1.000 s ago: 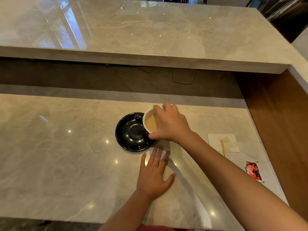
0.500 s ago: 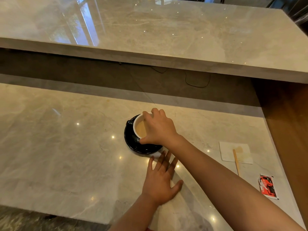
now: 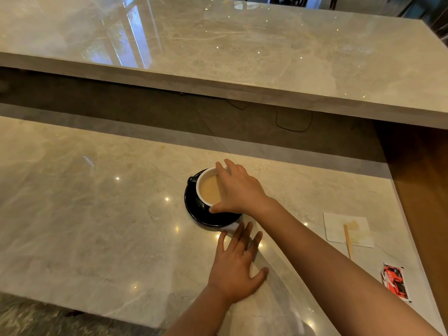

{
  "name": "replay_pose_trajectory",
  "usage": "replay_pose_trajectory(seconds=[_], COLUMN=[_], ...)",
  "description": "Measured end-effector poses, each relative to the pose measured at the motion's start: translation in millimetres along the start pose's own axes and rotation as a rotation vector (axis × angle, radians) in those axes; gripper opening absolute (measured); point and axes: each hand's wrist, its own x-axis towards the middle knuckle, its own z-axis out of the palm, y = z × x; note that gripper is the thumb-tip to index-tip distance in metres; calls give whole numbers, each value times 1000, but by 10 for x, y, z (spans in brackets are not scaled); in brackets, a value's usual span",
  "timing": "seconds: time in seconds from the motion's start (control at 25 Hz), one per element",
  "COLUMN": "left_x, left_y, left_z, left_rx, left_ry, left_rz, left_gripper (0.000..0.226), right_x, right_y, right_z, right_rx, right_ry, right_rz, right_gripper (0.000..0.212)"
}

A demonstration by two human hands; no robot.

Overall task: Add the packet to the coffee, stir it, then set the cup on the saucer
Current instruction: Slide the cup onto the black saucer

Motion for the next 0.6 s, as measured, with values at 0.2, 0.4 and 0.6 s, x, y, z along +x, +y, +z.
replay_pose_trajectory(seconds=[0.2, 0.4, 0.6], left_x=[1, 8, 0], left_y=[3, -12, -24], left_z=[-5, 7, 29], left_rx=[0, 0, 0], left_ry=[3, 14, 39], left_rz=[-3, 2, 18], left_gripper=[71, 71, 70], right_x=[-34, -64, -64], right_y=[60, 46, 55], right_z=[-35, 10, 27], right_rx=[53, 41, 27], right_ry=[23, 81, 90], right_rz=[-66, -84, -80], right_gripper=[95, 92, 89])
